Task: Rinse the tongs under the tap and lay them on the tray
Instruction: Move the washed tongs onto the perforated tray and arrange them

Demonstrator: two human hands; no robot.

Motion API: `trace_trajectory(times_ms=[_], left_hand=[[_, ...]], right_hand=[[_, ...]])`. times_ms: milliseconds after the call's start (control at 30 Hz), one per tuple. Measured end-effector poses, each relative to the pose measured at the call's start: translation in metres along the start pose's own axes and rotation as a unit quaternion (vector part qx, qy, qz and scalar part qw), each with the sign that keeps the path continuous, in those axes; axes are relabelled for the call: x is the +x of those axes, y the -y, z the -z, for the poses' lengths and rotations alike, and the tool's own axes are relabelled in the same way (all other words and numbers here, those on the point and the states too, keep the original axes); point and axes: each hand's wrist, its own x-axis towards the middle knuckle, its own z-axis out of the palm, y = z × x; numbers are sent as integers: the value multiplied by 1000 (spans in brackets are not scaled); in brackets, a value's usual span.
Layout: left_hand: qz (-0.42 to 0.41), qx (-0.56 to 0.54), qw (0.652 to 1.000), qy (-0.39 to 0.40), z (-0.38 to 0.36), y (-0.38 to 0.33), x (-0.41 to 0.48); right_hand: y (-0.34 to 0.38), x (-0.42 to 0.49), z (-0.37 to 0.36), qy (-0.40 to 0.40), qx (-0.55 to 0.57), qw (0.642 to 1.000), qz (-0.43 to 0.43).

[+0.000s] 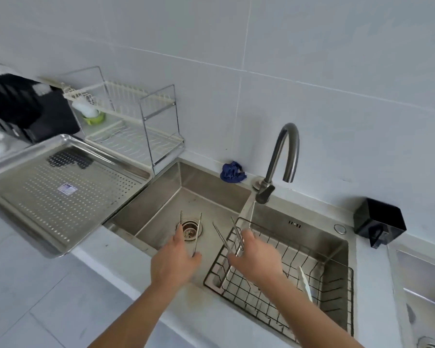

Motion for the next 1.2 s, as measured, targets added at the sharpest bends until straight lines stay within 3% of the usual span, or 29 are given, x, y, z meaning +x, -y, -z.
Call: trace_trajectory(times_ms=[233,500,867,1200], left_hand=[[25,-25,998,-57,75,123,6],[88,-17,995,-50,142,232,31],[162,-31,986,-12,155,313,115],[160,-52,985,36,135,360,205]], right_hand=[[139,21,2,-36,1,998,46],[267,42,-7,6,13,996,83],[357,136,-45,32,16,992,124],[412,251,-105,96,-20,986,133]])
